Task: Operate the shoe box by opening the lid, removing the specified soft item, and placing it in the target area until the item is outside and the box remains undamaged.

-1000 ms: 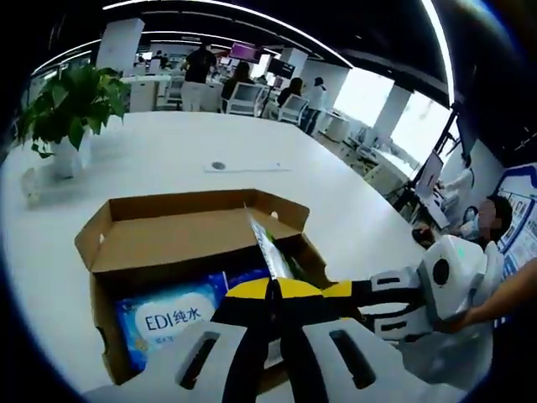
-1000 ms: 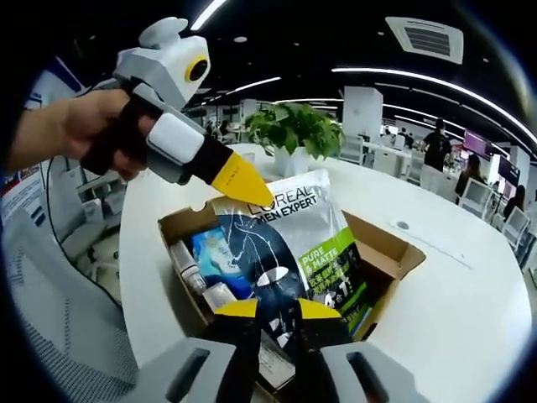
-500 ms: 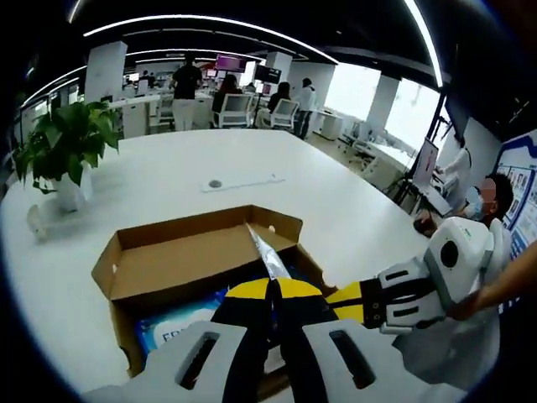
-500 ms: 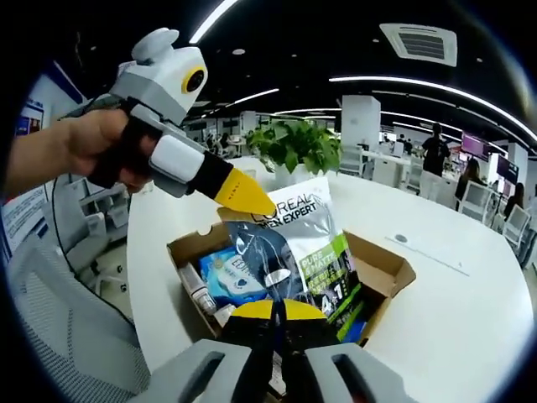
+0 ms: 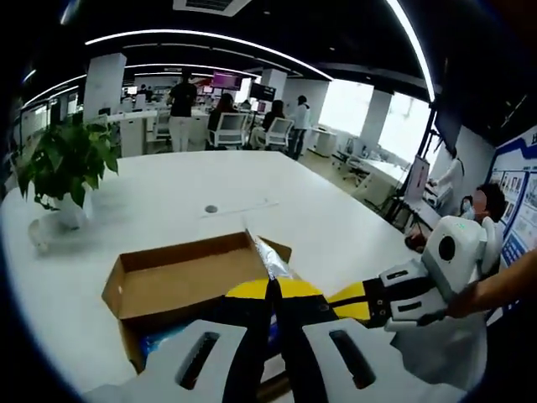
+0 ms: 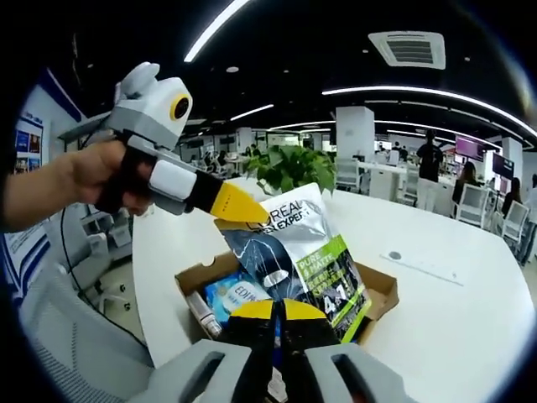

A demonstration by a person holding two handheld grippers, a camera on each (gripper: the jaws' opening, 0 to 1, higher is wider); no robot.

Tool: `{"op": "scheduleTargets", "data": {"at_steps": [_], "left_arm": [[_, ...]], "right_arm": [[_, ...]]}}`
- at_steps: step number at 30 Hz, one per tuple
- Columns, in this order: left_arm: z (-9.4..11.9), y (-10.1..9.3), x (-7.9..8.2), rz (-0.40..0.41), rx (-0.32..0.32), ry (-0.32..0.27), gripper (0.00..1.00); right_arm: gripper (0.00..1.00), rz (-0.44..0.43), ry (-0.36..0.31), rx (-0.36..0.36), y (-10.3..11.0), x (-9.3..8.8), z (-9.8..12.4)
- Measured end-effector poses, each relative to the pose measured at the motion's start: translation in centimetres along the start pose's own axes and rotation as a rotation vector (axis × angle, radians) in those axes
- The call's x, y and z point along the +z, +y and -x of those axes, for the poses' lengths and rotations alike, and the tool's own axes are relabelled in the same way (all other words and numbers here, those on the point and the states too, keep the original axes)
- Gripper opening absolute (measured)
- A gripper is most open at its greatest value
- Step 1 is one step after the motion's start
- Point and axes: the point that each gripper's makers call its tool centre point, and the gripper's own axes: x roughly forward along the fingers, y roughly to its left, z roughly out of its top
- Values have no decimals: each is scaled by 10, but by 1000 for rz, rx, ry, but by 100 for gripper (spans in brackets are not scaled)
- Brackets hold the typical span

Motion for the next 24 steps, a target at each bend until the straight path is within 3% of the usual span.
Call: {"op": "scheduleTargets", "data": {"at_steps": [11,24], "left_arm": [[-7,-16,9,-15,-26,-18,0],[-32,-35,7,-22,-56,-3,0]], "right_arm": [[0,5,-4,-21,-13,4,14],[0,16,21,-54,-35,-9,31]]}}
